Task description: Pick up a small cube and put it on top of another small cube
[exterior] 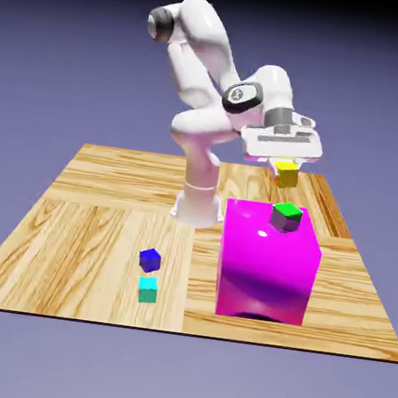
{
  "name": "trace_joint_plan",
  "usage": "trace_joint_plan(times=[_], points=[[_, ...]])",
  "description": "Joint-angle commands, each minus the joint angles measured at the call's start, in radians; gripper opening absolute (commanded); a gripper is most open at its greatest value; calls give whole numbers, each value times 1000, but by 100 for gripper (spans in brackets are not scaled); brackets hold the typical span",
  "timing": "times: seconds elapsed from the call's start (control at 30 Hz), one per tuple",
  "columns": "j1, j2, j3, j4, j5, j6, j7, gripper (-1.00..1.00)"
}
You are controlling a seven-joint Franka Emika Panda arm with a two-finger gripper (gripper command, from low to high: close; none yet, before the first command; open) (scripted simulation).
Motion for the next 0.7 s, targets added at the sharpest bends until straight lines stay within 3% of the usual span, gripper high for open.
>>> trace_joint_plan(times=[0.0, 0.6, 0.63, 0.67], points=[[-36, 15, 32, 2, 4, 25, 3, -100], [-668, 272, 586, 35, 70, 444, 56, -100], [-668, 272, 586, 35, 70, 444, 56, 100], [-668, 272, 586, 35, 70, 444, 56, 100]])
